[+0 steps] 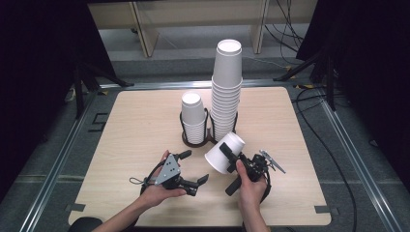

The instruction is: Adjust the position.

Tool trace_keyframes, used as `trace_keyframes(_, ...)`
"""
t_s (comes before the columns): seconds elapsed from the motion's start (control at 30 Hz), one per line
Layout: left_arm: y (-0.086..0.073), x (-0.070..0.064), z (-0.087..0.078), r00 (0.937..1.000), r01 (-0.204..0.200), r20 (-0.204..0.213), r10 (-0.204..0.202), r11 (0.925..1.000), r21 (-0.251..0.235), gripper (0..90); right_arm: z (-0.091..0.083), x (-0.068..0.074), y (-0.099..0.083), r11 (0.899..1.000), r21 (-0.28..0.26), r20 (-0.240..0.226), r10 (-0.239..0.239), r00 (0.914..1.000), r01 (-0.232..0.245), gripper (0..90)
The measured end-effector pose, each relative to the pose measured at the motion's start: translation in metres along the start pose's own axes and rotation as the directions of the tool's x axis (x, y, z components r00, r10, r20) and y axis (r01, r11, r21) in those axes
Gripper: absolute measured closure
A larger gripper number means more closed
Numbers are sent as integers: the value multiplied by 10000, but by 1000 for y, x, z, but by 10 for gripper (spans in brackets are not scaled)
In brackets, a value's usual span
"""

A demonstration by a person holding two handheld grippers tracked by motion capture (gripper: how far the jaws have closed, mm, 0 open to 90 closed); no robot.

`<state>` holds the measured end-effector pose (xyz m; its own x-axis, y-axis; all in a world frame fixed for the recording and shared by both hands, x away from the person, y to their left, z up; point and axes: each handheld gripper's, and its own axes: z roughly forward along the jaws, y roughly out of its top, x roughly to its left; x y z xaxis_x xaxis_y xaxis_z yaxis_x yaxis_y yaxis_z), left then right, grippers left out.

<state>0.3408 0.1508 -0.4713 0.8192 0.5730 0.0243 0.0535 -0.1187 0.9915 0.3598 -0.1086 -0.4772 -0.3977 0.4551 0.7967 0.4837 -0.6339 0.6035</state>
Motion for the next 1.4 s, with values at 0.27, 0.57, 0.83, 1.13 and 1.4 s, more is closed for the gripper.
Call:
trace_keyframes(0.27, 0, 2, 11, 9998, -5, 189, 4, 10000, 56, 0, 6, 2, 0, 9998, 67, -70, -194, 9998, 194, 214)
trace_keyframes(0.57, 3, -1, 18, 9989, 162, 442, -162, 9999, 11, 0, 9, 3, -2, 9996, 228, -80, -144, 9999, 146, 214)
trace_keyframes(0.83, 5, 1, 24, 9978, 435, 501, -435, 9991, 10, 0, 11, 5, -4, 9994, 222, -15, -271, 9996, 271, 214)
trace_keyframes(1.13, 1, -3, 31, 9981, 108, 599, -119, 9998, 185, 0, 13, 9, -6, 9993, 357, -209, 78, 9998, -70, 216)
trace_keyframes(1.4, 1, -1, 36, 9984, 96, 557, -108, 9997, 227, 0, 14, 10, -6, 9986, 386, -194, -359, 9992, 366, 216)
